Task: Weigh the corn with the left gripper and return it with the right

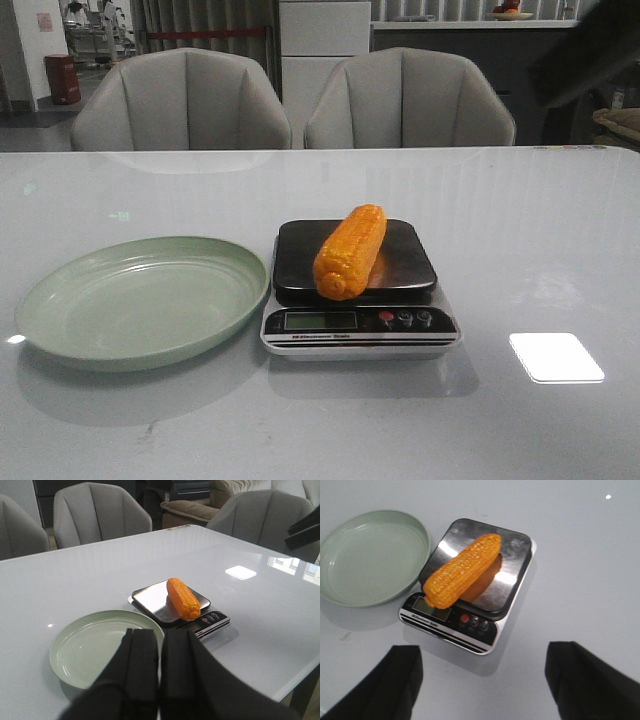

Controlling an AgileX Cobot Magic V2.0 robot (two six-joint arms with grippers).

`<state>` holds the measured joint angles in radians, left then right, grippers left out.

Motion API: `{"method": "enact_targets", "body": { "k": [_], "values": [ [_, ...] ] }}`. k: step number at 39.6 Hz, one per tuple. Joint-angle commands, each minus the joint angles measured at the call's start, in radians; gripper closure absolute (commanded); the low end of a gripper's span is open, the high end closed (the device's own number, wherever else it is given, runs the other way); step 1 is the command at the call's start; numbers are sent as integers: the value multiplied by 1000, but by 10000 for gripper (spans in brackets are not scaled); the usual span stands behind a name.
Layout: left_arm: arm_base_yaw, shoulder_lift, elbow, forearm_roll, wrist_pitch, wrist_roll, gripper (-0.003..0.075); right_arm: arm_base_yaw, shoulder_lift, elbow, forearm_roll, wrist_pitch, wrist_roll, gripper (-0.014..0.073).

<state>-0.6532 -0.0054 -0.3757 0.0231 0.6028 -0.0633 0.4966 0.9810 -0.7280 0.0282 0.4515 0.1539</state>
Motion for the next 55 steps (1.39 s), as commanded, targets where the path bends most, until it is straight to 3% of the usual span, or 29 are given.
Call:
{"method": "enact_targets", "body": {
  "k": [1,13,22,27,42,46,52,55],
  "values": [
    [1,4,-23,3,-85,-2,607,13,101,-143,6,21,46,-13],
    [1,4,-23,3,-85,-2,607,14,446,-489,-28,239,246,-13],
    [1,4,-23,3,-85,-2,607,93,658,-682,-236,395,568,-13],
    [1,4,-23,3,-85,-2,606,126,753,-764,-244,432,690,-13],
    [1,4,-23,3,-85,-2,607,147,917,-852,-194,505,808,-4],
    [1,4,-23,3,-85,-2,606,147,937,-852,-155,482,808,90],
    [1,4,-23,3,-85,-2,607,147,949,-852,-113,424,807,358],
    [1,4,-23,3,-85,-2,607,152,949,-867,-105,415,801,424]
  ]
}}
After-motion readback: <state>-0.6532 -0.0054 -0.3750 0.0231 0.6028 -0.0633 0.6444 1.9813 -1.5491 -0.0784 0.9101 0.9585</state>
